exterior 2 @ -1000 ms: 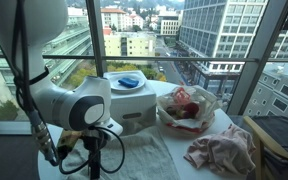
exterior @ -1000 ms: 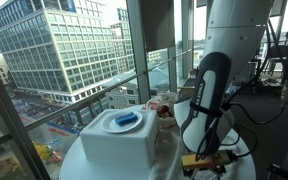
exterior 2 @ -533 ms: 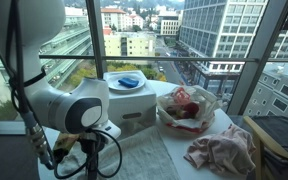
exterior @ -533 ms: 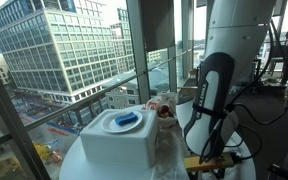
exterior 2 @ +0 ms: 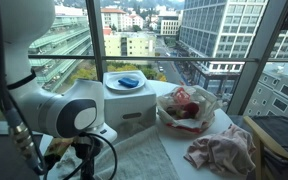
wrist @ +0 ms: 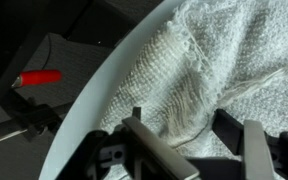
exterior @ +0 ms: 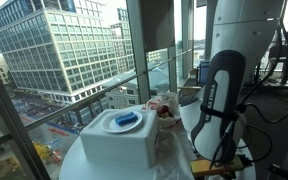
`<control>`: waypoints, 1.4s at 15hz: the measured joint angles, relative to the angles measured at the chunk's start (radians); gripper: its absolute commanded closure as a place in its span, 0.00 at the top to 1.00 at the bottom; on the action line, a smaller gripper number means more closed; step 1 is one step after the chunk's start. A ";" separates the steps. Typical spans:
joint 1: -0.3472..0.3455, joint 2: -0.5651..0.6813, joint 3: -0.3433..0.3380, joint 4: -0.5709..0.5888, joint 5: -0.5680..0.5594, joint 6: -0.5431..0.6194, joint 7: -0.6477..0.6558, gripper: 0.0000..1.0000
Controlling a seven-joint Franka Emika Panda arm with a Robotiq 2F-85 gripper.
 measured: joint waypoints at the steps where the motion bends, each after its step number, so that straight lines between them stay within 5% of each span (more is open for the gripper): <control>1: 0.008 -0.008 -0.006 -0.010 -0.006 0.000 0.005 1.00; 10: 0.049 -0.051 -0.056 -0.073 -0.096 0.036 0.063 1.00; 16: 0.164 -0.052 -0.185 -0.089 -0.256 0.032 0.213 1.00; 21: 0.225 -0.072 -0.213 -0.092 -0.383 0.040 0.293 1.00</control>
